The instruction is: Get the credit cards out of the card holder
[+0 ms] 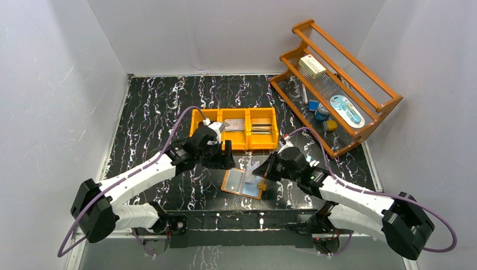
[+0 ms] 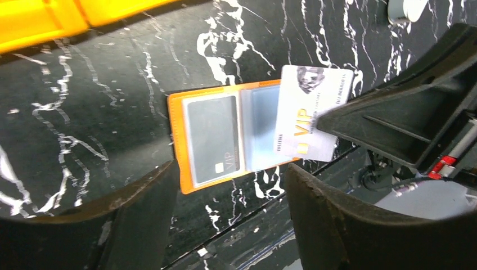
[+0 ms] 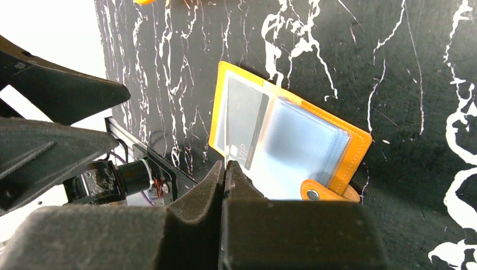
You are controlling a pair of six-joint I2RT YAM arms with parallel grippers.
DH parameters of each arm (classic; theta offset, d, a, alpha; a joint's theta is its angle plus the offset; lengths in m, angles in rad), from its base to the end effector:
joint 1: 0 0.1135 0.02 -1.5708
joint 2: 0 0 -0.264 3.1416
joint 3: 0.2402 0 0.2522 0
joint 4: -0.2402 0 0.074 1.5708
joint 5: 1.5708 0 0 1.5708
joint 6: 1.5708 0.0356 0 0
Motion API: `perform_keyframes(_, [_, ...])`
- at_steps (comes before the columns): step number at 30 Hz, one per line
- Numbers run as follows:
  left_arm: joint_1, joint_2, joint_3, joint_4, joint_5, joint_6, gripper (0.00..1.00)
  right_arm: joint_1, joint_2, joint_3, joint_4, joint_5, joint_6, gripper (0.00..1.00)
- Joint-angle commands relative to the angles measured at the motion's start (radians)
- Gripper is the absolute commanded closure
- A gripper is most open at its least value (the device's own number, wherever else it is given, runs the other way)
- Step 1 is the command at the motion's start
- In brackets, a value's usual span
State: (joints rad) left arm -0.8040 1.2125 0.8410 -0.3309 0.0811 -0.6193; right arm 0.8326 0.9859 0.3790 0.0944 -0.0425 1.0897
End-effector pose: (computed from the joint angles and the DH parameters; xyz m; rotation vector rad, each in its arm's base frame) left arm 0.1790 -0.1900 0.2570 0.2678 2.3986 -0.8049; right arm 0.1369 0.1528 0.1895 0.2690 2.3057 1.1411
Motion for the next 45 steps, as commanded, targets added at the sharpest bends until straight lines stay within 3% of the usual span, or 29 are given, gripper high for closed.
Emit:
perform_keyframes(1, [0.059,-0.066,0.057,-0.135,-0.103,0.037,0.29,0.0,-0.035,0.076,-0.021,0.04,-0.044,1.0])
perform_keyframes(9, [0.281,-0.165,0.077,-0.247,-0.159,0.014,0.02,-0.001,-0.054,0.11,-0.04,0.05,-0.082,1.0])
perform_keyframes(14, [0.469,-0.25,0.018,-0.271,-0.16,-0.043,0.02,0.0,-0.058,0.149,-0.077,0.078,-0.135,1.0])
perform_keyframes(21, [0.476,-0.324,-0.05,-0.287,-0.337,-0.022,0.02,0.0,-0.01,0.274,-0.158,0.159,-0.308,1.0])
perform_keyframes(29, [0.476,-0.345,-0.118,-0.229,-0.323,0.114,0.02,0.0,0.19,0.495,-0.21,0.202,-0.581,1.0])
perform_keyframes(38, [0.476,-0.457,-0.164,-0.136,-0.303,0.124,0.02,0.002,0.524,0.848,-0.311,0.238,-0.977,1.0])
perform_keyframes(45, [0.476,-0.527,-0.177,-0.148,-0.381,0.105,0.02,0.035,0.68,0.968,-0.298,0.337,-1.34,1.0])
